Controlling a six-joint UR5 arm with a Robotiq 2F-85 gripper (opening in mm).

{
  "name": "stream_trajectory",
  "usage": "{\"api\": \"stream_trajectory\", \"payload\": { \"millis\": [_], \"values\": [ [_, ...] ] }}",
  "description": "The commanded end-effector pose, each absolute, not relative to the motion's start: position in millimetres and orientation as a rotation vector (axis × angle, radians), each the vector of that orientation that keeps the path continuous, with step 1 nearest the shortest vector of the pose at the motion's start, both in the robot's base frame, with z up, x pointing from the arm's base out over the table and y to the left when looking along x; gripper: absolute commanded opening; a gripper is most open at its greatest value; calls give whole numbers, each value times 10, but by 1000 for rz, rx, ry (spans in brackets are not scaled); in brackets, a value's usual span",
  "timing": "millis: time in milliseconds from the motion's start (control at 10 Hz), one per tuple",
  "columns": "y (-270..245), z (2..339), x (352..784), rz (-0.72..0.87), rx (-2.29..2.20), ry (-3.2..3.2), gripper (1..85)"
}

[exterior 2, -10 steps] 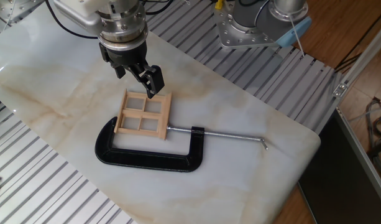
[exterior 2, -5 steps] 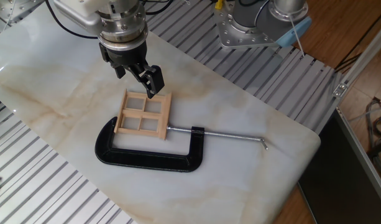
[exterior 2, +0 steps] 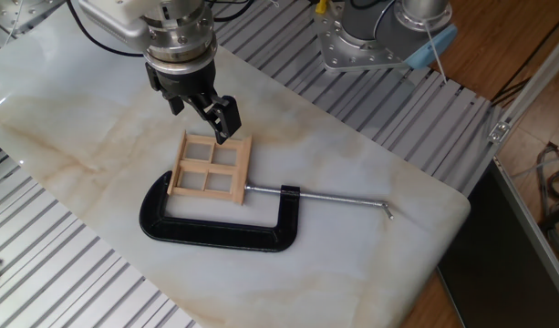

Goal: Open a sliding window

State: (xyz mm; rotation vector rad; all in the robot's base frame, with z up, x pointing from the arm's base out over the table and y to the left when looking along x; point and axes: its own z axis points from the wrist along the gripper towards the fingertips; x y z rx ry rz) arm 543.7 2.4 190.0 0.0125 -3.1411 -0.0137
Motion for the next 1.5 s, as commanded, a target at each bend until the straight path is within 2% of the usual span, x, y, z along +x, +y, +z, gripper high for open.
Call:
{"api": "stream_trajectory", "payload": {
  "millis": [0, 1400],
  "values": [
    [277, 1929, 5798, -149, 73, -3278, 7],
    [268, 1863, 5781, -151, 57, -3298, 7]
  ]
}}
